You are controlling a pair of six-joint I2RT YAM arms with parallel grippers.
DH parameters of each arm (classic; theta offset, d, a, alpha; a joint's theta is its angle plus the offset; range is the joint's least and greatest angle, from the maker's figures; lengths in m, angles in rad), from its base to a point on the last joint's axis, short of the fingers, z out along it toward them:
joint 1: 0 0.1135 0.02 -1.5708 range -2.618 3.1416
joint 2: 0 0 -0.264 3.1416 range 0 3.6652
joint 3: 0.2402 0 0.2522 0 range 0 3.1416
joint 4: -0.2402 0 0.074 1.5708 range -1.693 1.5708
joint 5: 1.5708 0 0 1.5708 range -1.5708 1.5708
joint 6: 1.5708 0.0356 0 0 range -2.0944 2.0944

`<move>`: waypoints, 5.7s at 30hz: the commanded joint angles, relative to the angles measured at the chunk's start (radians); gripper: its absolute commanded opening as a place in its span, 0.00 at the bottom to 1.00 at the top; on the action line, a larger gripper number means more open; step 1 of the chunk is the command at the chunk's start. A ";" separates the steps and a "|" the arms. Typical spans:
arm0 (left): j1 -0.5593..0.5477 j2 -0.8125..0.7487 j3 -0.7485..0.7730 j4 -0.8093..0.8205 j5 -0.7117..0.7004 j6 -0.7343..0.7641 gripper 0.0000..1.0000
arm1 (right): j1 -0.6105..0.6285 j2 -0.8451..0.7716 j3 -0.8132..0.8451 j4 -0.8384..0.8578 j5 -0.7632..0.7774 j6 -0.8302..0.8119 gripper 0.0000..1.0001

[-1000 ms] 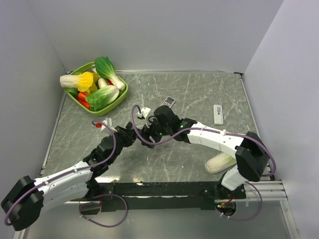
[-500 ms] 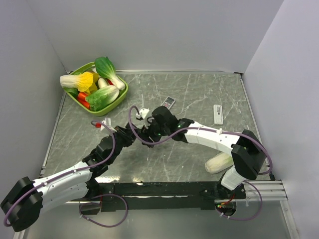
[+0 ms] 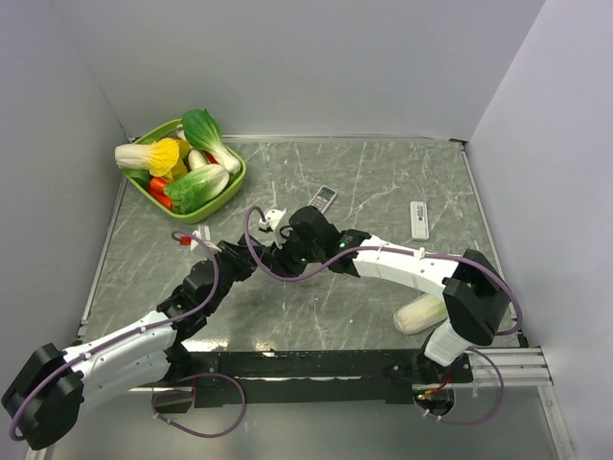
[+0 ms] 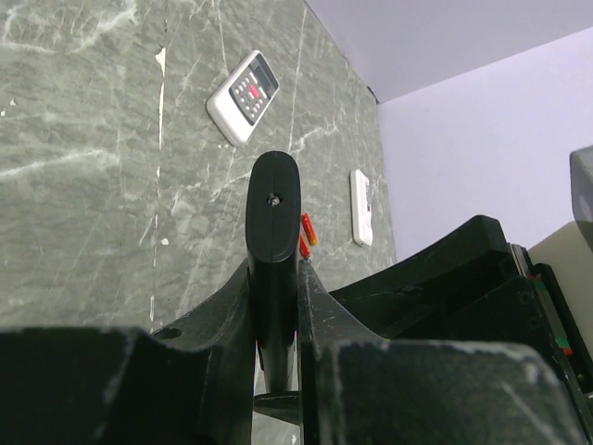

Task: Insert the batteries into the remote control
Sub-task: Remove the battery cover from the remote control, then place the battery cover at the center of the board, then pick up the battery from the center of the board.

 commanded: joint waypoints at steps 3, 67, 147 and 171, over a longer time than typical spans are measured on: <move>0.102 -0.007 0.039 0.085 -0.129 0.048 0.01 | 0.009 -0.023 -0.044 -0.073 0.018 -0.005 0.24; 0.457 -0.182 -0.081 0.088 0.599 0.222 0.01 | -0.040 0.077 -0.107 -0.216 0.297 0.288 0.82; 0.408 0.242 -0.064 0.557 0.954 0.430 0.01 | -0.477 0.113 -0.096 -0.305 0.515 0.807 0.31; 0.400 0.245 -0.070 0.595 0.947 0.411 0.01 | -0.526 0.057 -0.155 -0.286 0.488 0.724 0.11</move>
